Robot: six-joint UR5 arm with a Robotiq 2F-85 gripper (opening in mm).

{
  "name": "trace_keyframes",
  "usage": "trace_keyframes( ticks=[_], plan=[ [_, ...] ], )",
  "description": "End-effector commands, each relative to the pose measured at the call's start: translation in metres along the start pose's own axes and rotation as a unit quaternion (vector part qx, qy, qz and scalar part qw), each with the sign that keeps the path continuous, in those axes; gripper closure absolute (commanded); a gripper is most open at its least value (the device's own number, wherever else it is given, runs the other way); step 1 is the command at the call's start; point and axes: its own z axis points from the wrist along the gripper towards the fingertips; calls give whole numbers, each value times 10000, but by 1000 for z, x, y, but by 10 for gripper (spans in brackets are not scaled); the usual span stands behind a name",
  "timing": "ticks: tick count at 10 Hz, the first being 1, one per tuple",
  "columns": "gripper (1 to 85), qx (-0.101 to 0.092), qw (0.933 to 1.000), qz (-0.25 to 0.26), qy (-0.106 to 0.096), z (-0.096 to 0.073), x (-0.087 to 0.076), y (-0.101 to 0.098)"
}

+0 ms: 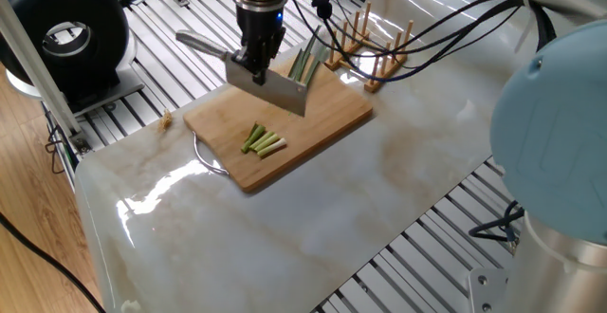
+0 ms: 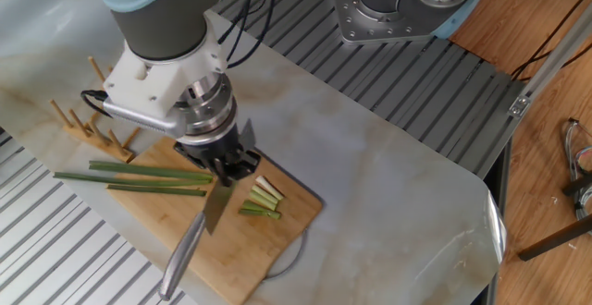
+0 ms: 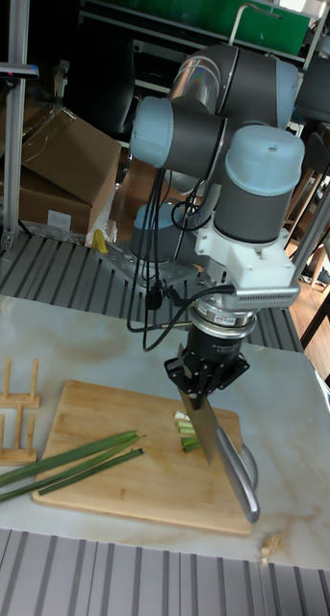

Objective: Chop the green garlic

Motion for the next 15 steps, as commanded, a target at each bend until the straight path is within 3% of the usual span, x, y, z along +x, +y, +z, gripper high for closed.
trace_keyframes(
  ticks=[1, 2, 4, 6, 7, 8, 9, 10, 14, 15],
  plan=[
    [843, 361, 9991, -240, 10, -4, 0, -22],
    [843, 489, 9980, -408, -42, -5, -2, -30],
    [843, 571, 9942, -905, 71, -5, 1, -40],
    [843, 401, 9933, -1079, -85, -2, -1, -44],
    [843, 361, 9933, -1098, 7, -2, 4, -47],
    [843, 413, 9916, -1217, 138, -2, 9, -52],
    [843, 500, 9891, -1378, 155, -2, 8, -58],
    [843, 471, 9875, -1502, 80, -1, 3, -62],
    [843, 303, 9911, -1288, -131, 18, -16, -71],
    [843, 347, 9911, -1282, -118, 19, -17, -74]
  ],
)
